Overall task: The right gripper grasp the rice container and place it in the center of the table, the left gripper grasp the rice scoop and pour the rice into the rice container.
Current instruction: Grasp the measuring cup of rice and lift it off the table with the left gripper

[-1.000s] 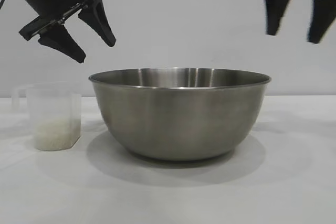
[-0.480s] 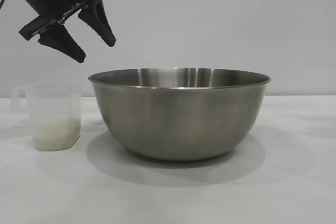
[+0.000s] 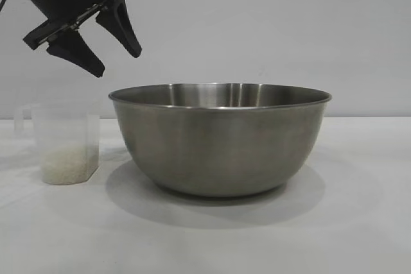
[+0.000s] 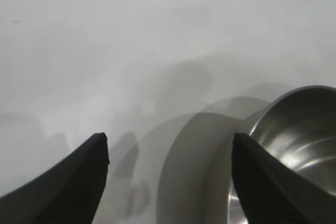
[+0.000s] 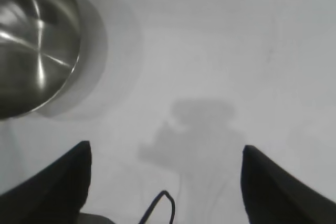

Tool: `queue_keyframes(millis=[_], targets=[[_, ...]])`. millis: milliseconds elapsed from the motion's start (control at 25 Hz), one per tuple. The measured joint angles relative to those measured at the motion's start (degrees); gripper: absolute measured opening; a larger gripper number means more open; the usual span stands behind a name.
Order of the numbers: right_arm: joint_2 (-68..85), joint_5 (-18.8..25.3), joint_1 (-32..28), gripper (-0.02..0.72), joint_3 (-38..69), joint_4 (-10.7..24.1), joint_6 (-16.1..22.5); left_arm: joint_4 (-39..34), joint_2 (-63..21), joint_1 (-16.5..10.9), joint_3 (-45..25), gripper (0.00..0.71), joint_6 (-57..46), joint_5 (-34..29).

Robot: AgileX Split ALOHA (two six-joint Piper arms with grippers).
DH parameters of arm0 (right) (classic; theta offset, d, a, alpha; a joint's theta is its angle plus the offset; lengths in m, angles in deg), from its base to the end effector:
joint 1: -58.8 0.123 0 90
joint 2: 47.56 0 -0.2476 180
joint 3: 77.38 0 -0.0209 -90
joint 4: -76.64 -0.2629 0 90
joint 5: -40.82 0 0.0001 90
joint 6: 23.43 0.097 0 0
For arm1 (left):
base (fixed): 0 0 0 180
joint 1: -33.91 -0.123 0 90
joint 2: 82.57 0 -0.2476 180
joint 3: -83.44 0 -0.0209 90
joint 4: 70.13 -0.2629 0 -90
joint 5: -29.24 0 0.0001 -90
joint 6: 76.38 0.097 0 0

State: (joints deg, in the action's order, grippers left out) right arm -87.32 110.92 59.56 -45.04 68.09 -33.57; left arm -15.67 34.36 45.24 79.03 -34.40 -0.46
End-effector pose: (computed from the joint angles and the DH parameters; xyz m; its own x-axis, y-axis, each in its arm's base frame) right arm 0.1123 0.0151 0.3063 -0.7692 -0.1345 -0.6247 -0.1973 0.9798 0.0320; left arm 0.3893 -0.1180 0.1572 -0.8043 0.0218 -0.5939 0.3190 0.8589 -0.4006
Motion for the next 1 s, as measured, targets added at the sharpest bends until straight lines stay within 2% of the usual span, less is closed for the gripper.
queue_keyframes(millis=[320,520,600,760,1000], targets=[[15.6,-1.0,0.0,0.503,12.5,1.0,0.0,-1.1,0.0,0.0,0.0,0.437,0.1,0.0],[21.1,-3.4,0.0,0.503,14.9,1.4,0.3,-2.0,0.0,0.0,0.0,0.437,0.1,-0.2],[22.7,-4.2,0.0,0.503,15.6,2.7,2.1,-2.0,0.0,0.0,0.0,0.437,0.1,-0.3],[24.8,-4.7,0.0,0.503,15.7,6.9,8.3,-2.1,0.0,0.0,0.0,0.437,0.0,-0.3],[26.9,-4.7,0.0,0.503,15.7,6.3,8.0,-2.2,0.0,0.0,0.0,0.437,0.0,-0.2]])
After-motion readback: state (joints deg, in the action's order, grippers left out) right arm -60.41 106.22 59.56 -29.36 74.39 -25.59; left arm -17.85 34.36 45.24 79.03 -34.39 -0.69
